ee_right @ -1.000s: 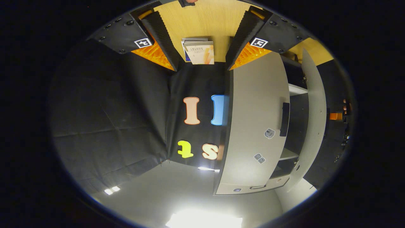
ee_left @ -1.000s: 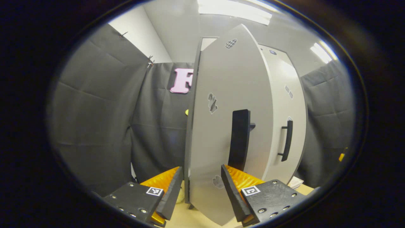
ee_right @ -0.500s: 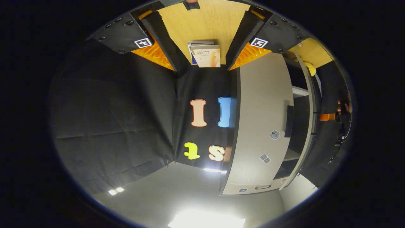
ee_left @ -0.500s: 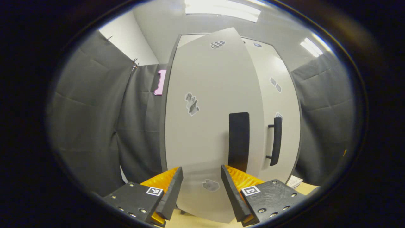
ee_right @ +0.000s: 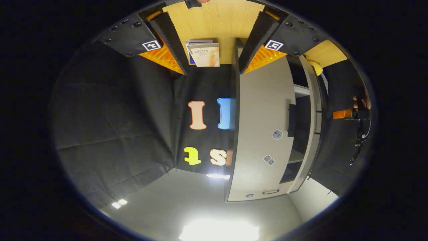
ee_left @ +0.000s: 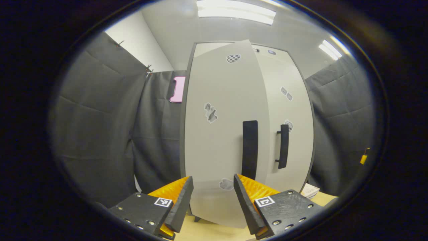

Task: Grasp the bottle in the cabinet with the left hand and place it on the coaster, then close the right door with the right hand and the left door with the left hand.

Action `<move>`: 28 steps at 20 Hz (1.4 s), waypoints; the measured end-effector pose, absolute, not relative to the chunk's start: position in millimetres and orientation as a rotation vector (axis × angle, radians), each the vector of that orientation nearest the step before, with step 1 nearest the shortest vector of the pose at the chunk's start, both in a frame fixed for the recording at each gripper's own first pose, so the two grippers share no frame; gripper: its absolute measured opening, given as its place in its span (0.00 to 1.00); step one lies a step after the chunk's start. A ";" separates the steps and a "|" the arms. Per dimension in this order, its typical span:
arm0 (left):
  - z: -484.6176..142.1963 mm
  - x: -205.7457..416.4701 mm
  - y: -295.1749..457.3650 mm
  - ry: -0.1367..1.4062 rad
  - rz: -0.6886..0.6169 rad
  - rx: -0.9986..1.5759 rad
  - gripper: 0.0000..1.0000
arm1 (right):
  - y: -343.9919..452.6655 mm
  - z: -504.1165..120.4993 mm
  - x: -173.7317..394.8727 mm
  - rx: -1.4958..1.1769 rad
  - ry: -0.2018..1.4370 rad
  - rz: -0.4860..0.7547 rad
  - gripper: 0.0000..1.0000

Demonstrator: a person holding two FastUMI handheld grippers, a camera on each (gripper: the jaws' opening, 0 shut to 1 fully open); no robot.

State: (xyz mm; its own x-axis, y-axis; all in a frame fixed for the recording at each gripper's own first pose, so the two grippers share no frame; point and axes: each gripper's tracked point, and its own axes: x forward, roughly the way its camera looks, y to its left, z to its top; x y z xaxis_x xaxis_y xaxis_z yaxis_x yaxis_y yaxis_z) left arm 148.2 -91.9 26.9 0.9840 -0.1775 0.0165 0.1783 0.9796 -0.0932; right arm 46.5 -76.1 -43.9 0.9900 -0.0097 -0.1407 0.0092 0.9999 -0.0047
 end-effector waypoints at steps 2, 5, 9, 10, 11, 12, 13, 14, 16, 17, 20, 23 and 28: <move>29.3 120.0 -78.8 -0.018 -0.155 -0.081 0.74 | -65.0 -38.5 50.0 0.013 0.126 0.034 0.96; 32.5 85.7 -63.6 -0.017 -0.137 -0.059 0.74 | -50.5 -31.6 45.6 0.050 0.116 0.066 0.96; 33.9 52.5 -45.0 -0.030 -0.127 -0.034 0.75 | -37.7 -20.7 34.8 0.050 0.104 0.082 0.96; 31.6 45.9 -40.9 -0.025 -0.127 -0.030 0.74 | -33.6 -17.3 31.2 0.056 0.100 0.083 0.96; 29.3 40.7 -35.5 -0.019 -0.127 -0.028 0.74 | -29.3 -14.9 27.2 0.065 0.097 0.087 0.96; 28.6 35.1 -31.6 -0.017 -0.127 -0.029 0.74 | -24.9 -12.2 23.6 0.068 0.096 0.089 0.96; 25.0 30.0 -26.6 -0.009 -0.127 -0.032 0.74 | -21.2 -10.3 20.2 0.068 0.097 0.089 0.96; 23.9 24.5 -22.8 -0.009 -0.128 -0.034 0.74 | -16.0 -7.9 15.0 0.066 0.094 0.090 0.96; 23.5 12.9 -14.7 -0.015 -0.125 -0.030 0.74 | -9.1 -4.3 6.8 0.060 0.085 0.091 0.96; 22.1 8.4 -11.8 -0.015 -0.124 -0.024 0.74 | -6.3 -5.5 3.1 0.056 0.086 0.092 0.96; 21.9 -5.8 -4.9 -0.024 -0.120 0.002 0.74 | 1.0 -5.6 -7.3 0.052 0.089 0.093 0.96; 18.4 -17.9 0.6 -0.026 -0.117 0.019 0.74 | 5.9 -5.0 -15.4 0.060 0.086 0.091 0.96; 8.8 -38.0 6.9 -0.009 -0.115 0.028 0.74 | 14.8 -2.2 -23.3 0.051 0.075 0.101 0.96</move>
State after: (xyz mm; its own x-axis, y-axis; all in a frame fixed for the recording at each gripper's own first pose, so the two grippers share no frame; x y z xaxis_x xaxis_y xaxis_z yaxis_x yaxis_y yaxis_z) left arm -38.0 6.9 8.8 0.9934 -0.1147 0.0071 0.1144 0.9930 0.0287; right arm -23.3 14.8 -2.2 0.9921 0.1022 -0.0726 -0.0983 0.9936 0.0547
